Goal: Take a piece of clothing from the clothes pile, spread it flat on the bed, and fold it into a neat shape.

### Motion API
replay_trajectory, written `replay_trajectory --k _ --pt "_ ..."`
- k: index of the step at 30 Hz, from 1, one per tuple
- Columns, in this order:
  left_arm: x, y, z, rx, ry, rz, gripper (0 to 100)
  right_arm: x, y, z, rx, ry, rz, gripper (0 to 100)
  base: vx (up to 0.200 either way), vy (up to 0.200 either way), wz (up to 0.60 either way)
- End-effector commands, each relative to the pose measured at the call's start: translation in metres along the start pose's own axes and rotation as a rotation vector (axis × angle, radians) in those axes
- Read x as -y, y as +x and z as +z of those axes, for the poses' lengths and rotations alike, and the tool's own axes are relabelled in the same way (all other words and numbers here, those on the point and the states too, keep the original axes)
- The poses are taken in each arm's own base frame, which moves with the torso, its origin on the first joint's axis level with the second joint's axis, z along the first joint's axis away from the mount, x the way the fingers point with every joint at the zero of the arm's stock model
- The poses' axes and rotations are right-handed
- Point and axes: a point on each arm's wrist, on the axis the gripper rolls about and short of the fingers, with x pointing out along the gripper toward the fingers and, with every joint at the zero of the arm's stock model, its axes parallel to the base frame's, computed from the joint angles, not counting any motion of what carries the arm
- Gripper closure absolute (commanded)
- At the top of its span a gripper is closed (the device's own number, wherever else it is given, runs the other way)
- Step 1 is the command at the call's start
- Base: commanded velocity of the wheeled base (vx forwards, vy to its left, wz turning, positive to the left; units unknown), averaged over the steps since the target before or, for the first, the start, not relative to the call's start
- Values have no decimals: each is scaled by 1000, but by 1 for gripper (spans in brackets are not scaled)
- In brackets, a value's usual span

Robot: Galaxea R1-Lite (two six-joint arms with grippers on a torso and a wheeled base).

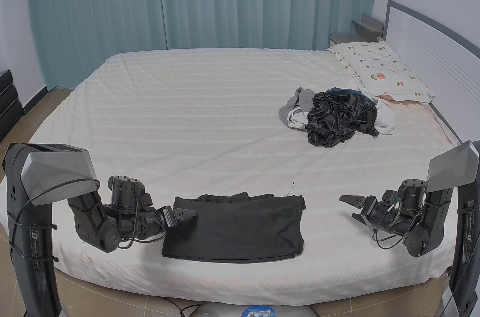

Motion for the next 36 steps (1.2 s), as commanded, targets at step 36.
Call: replay_trajectory --k 36 --pt "-5 -21 8 84 -197 73 100 -1 -1 -3 5 -4 -10 0 0 0 0"
